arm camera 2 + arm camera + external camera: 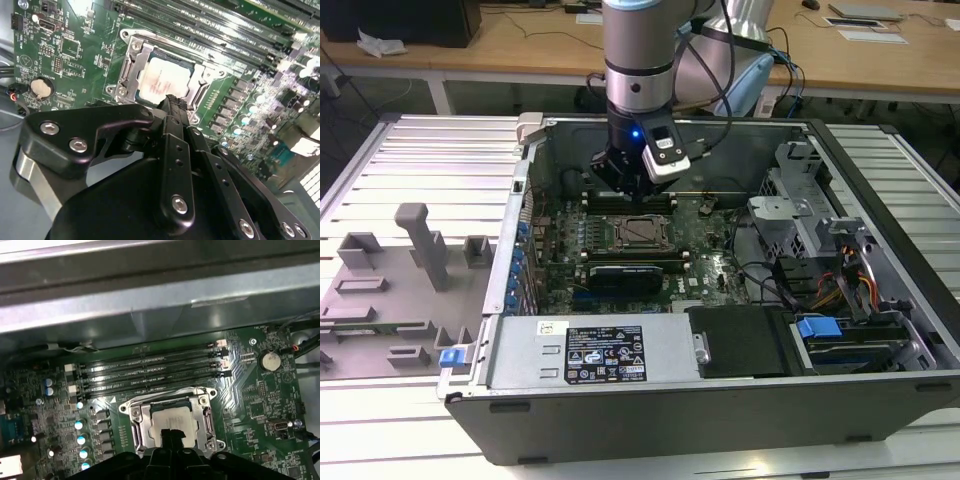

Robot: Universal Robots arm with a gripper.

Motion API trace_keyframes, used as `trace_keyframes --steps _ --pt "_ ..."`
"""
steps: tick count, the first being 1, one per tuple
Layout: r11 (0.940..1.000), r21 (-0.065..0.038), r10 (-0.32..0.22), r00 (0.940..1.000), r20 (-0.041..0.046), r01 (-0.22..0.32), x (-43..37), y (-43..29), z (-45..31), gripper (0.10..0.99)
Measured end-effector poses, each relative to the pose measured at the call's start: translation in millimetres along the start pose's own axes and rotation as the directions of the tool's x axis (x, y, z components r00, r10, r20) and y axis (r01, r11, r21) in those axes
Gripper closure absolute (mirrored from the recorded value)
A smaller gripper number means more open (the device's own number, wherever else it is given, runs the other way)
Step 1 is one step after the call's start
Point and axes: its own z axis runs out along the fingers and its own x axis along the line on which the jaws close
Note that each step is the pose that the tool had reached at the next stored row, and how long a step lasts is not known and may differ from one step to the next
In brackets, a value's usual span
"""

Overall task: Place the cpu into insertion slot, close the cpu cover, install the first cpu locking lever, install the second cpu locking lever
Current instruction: 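Install the first cpu locking lever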

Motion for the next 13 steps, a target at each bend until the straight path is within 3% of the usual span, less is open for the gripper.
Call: trace_keyframes --steps 7,13 --pt "0.9976 -0.004 -0.069 0.9976 -0.0023 0.069 -10.8 0.6 2.7 0.980" --pt "0.9951 -0.005 -0.098 0.9951 -0.0032 0.098 -12.7 -10.1 5.0 0.980"
